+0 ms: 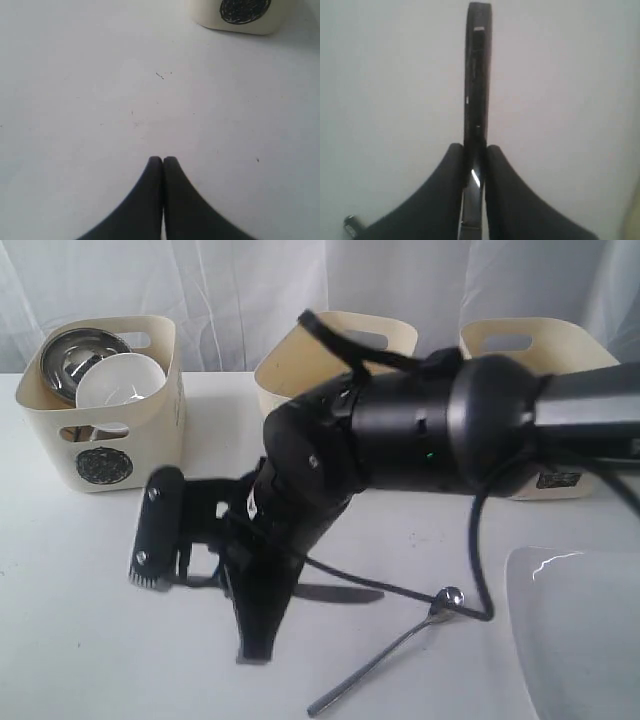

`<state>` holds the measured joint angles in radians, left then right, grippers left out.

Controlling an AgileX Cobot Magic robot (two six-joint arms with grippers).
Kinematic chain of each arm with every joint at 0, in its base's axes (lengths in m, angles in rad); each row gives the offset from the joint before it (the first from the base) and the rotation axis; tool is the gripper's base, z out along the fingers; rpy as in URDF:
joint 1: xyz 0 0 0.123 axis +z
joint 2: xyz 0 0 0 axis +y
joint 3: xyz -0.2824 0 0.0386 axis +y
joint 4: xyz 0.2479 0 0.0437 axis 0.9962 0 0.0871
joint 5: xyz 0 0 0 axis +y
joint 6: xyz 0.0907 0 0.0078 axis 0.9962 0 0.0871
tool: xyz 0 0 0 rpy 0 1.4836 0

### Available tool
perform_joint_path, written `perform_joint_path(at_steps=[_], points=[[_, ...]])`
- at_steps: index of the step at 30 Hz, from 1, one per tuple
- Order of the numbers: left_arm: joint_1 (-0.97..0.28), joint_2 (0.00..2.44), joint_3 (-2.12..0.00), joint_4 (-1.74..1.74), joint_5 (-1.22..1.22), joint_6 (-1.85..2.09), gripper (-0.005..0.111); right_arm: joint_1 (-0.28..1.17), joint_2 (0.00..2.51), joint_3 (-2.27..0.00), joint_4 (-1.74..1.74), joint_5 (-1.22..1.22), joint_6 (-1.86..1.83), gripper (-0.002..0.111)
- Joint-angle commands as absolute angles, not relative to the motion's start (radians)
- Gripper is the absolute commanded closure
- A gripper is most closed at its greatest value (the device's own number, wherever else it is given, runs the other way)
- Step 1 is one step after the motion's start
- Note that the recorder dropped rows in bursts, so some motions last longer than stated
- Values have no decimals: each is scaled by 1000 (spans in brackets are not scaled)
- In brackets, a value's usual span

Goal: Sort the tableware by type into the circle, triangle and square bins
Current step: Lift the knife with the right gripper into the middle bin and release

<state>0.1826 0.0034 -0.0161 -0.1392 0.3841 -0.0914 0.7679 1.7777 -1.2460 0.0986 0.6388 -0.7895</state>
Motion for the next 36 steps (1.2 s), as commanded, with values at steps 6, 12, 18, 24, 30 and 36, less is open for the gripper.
perform_joint_path(at_steps=[6, 12, 18, 24, 30, 36], points=[[175, 0, -6, -137, 421, -91, 107, 691, 1617, -1303, 92, 173, -516, 108], [175, 0, -6, -137, 421, -91, 107, 502, 1617, -1303, 101, -80, -181, 108], [175, 0, -6, -137, 421, -91, 107, 352, 1673, -1303, 174, -276, -73, 108], [175, 0, -6, -137, 421, -91, 107, 328, 1881, -1303, 187, -630, -104, 108], [175, 0, -6, -137, 421, -91, 107, 328, 2001, -1305, 187, -659, -111, 104], [175, 0, -6, -137, 421, -91, 107, 328, 2006, -1305, 187, -651, -107, 83]])
